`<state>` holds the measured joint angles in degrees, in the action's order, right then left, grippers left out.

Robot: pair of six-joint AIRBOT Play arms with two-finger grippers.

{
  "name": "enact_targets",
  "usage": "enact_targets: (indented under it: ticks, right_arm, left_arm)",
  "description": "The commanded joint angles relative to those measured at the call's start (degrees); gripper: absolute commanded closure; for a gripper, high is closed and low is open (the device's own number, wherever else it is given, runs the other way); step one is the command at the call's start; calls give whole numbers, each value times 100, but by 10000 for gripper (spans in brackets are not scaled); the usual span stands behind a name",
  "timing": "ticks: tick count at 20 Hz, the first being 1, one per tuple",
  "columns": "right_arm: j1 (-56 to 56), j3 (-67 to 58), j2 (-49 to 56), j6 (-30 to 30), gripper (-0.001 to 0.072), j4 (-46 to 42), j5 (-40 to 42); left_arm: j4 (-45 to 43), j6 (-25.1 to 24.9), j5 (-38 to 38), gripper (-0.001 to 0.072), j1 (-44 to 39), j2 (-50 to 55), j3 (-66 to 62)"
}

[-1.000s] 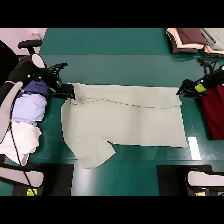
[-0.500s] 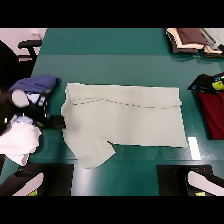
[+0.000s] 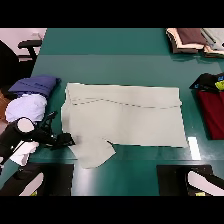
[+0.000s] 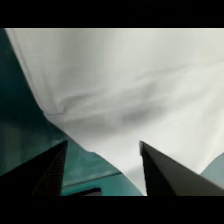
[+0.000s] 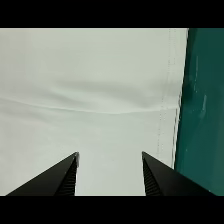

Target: Fold the shirts.

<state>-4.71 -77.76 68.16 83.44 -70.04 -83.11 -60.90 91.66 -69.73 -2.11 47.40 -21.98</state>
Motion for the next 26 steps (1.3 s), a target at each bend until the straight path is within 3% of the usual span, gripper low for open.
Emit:
enact_targets:
  ticks: [1,3,4,5,8,11,13,16,19,20,22,26]
  right_arm:
    - [-2,0,-7,2,259,2,2]
    - [-2,0,-7,-22,258,2,-24]
    - [-20,0,-4,-61,258,-2,-98]
    - [-101,0,-4,-103,258,-4,-234]
    - [-560,240,-48,-105,258,-63,-651]
    - [-1408,1482,-389,-157,253,-72,-715]
    - [-2083,2566,-590,-299,171,-70,-656]
    - [-2876,3952,-527,-299,183,-31,-367]
    - [-2994,4638,-170,-310,209,15,-63]
    - [-2907,4734,-74,-310,278,20,94]
    - [-2627,4809,-39,-310,293,197,376]
    - [-2009,4636,-494,-317,675,160,505]
  left_arm:
    - [503,-157,382,168,-4,-26,275]
    - [807,-216,494,191,-4,-26,275]
    - [920,-332,503,468,-4,-26,273]
    - [1027,-568,498,675,-4,-26,273]
    - [1062,-664,262,682,-4,-57,57]
    - [1008,-778,92,683,-4,-57,-361]
    - [1010,-815,116,682,-4,-57,-564]
    - [1014,-820,129,682,-4,-57,-647]
    - [1014,-892,125,681,-4,-57,-647]
    - [1010,-920,118,682,-4,-57,-647]
    - [1008,-920,116,682,-4,-57,-647]
    - [887,-920,-313,683,-4,-57,-713]
